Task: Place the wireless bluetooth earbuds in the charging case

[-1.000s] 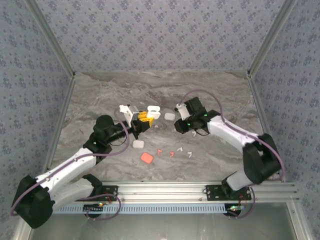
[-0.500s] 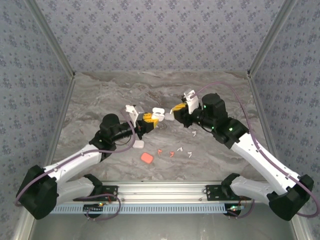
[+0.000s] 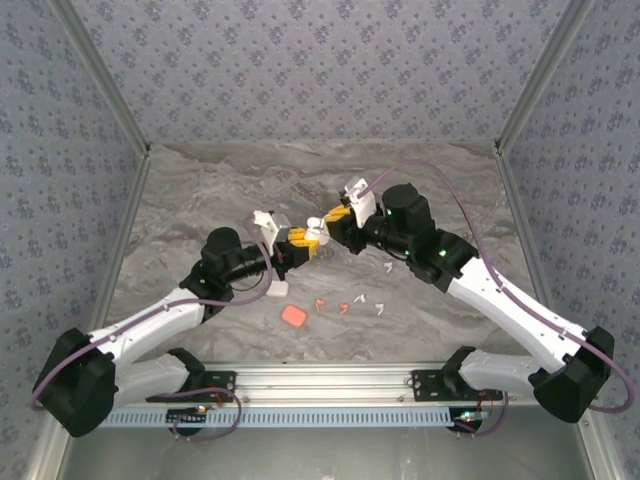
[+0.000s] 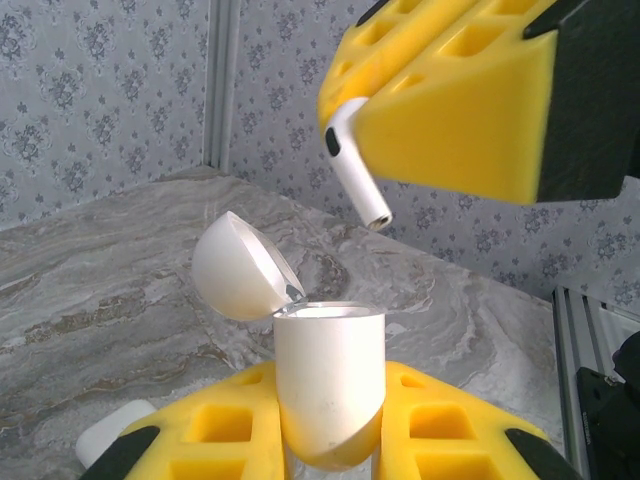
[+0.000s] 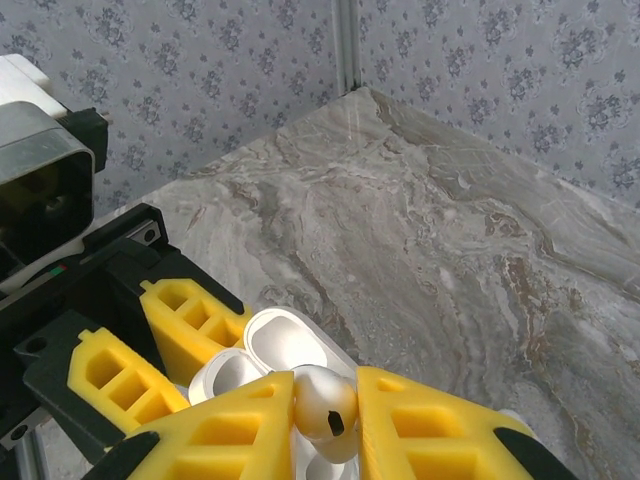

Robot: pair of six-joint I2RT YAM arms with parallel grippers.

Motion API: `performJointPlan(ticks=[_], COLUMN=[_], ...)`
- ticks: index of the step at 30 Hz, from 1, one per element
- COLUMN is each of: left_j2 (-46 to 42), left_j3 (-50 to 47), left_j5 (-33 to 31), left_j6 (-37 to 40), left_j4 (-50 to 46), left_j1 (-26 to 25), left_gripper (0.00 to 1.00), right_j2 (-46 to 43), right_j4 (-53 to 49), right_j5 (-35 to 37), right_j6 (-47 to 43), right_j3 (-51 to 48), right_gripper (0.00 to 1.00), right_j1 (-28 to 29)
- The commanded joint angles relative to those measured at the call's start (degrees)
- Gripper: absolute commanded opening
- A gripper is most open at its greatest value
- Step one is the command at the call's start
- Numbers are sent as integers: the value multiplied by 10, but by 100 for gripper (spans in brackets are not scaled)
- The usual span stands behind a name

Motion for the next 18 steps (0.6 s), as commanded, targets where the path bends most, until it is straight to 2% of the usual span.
performJointPlan(ticks=[1,18], left_j2=[-1,5], left_j3=[22,23], left_j5=[12,13], left_j6=[-1,0], left_j4=[26,31], left_j1=[-5,-6], left_gripper=[0,0], right_j2=[8,37], right_j4=[16,13], right_j5=[-5,-34], right_j6=[-7,-1], right_j3=[24,28], right_gripper=[22,22], right_j1=[6,12])
